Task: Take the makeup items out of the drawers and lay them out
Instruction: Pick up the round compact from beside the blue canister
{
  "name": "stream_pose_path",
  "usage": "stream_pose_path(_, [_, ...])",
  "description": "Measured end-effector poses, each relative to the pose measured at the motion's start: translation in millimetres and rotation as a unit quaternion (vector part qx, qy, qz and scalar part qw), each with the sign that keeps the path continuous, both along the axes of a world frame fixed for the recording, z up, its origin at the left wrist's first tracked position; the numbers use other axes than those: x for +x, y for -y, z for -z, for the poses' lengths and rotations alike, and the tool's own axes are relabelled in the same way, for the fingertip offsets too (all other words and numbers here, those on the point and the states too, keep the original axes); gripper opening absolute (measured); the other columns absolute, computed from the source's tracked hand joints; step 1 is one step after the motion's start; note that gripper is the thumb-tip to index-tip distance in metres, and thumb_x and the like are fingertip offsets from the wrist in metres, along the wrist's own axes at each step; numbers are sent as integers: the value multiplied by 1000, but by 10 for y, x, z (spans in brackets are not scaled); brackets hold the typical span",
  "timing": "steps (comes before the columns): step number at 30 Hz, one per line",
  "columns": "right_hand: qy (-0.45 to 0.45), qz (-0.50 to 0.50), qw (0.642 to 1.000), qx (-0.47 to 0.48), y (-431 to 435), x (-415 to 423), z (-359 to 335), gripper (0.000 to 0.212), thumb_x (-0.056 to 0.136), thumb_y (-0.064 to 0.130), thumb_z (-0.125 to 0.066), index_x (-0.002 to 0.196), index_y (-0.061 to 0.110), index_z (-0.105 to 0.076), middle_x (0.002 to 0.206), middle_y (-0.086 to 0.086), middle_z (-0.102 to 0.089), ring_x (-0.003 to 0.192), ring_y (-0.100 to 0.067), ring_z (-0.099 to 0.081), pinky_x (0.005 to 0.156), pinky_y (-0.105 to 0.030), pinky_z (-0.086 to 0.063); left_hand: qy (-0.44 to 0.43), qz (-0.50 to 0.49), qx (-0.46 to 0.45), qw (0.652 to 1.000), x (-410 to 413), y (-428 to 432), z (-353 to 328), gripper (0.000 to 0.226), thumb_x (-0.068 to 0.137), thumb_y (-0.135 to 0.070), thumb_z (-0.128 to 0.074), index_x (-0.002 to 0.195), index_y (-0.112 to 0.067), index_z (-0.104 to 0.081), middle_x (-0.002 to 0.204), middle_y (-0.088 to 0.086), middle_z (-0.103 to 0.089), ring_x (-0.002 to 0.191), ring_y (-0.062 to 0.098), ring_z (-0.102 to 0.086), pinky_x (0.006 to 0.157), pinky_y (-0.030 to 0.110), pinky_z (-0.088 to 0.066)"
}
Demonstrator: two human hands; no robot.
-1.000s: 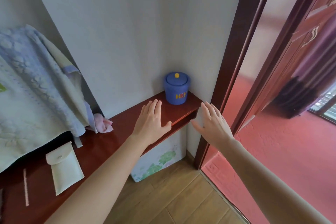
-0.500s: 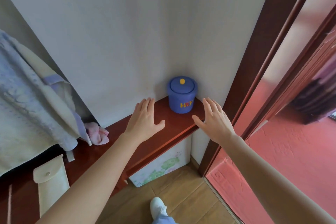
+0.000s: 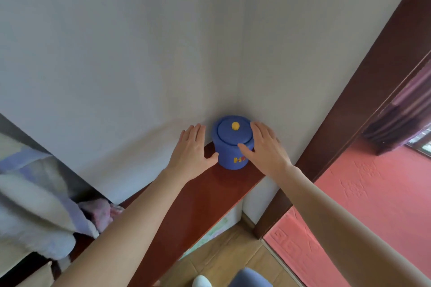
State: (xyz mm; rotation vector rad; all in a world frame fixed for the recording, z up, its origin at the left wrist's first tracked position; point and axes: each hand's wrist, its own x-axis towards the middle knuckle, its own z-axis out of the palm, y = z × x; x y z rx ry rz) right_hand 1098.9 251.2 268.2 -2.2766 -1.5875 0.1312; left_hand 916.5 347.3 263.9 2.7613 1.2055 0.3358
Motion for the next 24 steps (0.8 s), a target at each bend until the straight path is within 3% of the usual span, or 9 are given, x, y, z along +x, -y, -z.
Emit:
stream_pose_path(7, [20,-17,999,-29,-440,149,187,69,94,39,-47,147,6,-19,153,-10,-24,139,-25,-23,112,-34,-24,3,4,-27,1000,166,-252,116,83,87,-49,-53,146,-2,-20,153,15,-25,142,30,-20,116,37,-11])
stream_pose_path(10, [30,-31,999,-32,-642,183,263,61,92,29,-50,144,6,-28,148,-12,-32,135,-29,-31,108,-35,-28,9,-7,-45,999,178,-330,141,83,88,-49,-51,148,-4,-16,155,13,-20,144,28,-15,117,35,-6])
stream_pose_path(14, [47,-45,998,18,-811,251,404,44,82,18,-66,123,6,-57,114,-19,-59,104,-39,-55,83,-44,-49,11,-2,-46,999,210,-431,160,81,89,-48,-50,148,-5,-15,156,12,-19,144,27,-13,117,36,-6])
stream_pose_path(17, [43,-52,996,61,-859,308,488,33,68,7,-78,100,8,-68,86,-16,-62,76,-38,-61,60,-39,-54,20,5,-52,998,238,-480,176,79,90,-47,-50,148,-6,-17,156,11,-20,145,27,-13,117,34,-5])
stream_pose_path(19, [37,-58,995,71,-874,334,524,30,65,4,-79,93,8,-68,80,-15,-61,69,-36,-60,55,-37,-54,17,13,-54,998,258,-512,207,77,91,-46,-49,149,-7,-17,156,10,-20,145,25,-12,117,32,-4])
stream_pose_path(21, [25,-61,995,70,-904,360,530,25,70,4,-76,93,9,-67,84,-15,-61,74,-36,-60,58,-38,-54,10,22,-62,998,281,-553,241,76,92,-46,-47,149,-7,-16,156,9,-20,145,25,-12,117,31,-3])
stream_pose_path(24, [-38,-51,997,47,-914,406,504,20,89,13,-59,108,10,-63,106,-13,-58,99,-31,-53,81,-38,-47,12,29,-78,996,318,-607,292,70,93,-42,-46,148,-7,-19,155,9,-23,144,25,-15,117,31,-5])
